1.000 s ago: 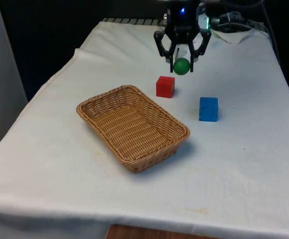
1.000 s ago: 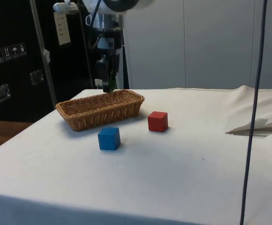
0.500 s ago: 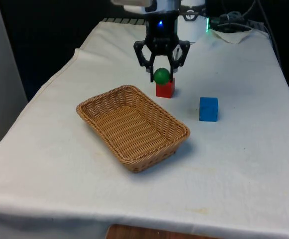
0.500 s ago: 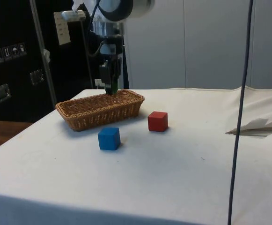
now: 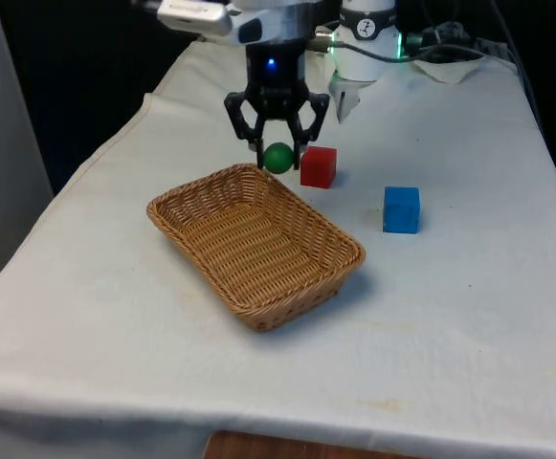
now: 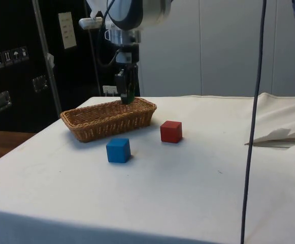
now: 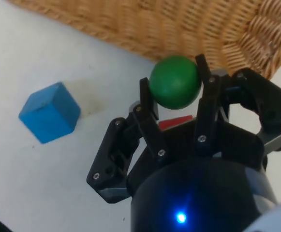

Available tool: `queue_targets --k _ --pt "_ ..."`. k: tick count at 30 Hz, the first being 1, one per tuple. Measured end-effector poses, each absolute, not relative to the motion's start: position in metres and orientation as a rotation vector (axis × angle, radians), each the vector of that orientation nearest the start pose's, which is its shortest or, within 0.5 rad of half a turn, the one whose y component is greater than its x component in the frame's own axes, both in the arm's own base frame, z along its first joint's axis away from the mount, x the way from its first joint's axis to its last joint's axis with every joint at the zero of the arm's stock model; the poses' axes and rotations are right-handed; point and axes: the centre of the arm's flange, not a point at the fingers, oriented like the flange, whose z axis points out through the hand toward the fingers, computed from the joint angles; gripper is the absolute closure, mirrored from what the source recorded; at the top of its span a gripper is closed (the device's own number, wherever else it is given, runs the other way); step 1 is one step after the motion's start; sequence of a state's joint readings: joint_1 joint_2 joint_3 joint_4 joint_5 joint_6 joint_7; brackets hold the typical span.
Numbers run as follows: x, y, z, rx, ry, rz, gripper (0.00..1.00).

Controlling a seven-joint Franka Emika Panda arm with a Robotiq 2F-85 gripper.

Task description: Place all non-red objects into the basket.

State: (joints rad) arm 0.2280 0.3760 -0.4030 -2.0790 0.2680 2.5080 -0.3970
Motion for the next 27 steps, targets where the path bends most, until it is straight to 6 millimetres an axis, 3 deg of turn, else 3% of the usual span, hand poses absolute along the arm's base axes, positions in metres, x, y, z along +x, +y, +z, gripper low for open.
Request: queue_targets --k 16,27 --pt "0.608 -0.144 0.258 -3.169 -0.043 -0.173 1.0" --pt "0.625 -0.168 0.229 -3.186 -0.024 -0.167 1.0"
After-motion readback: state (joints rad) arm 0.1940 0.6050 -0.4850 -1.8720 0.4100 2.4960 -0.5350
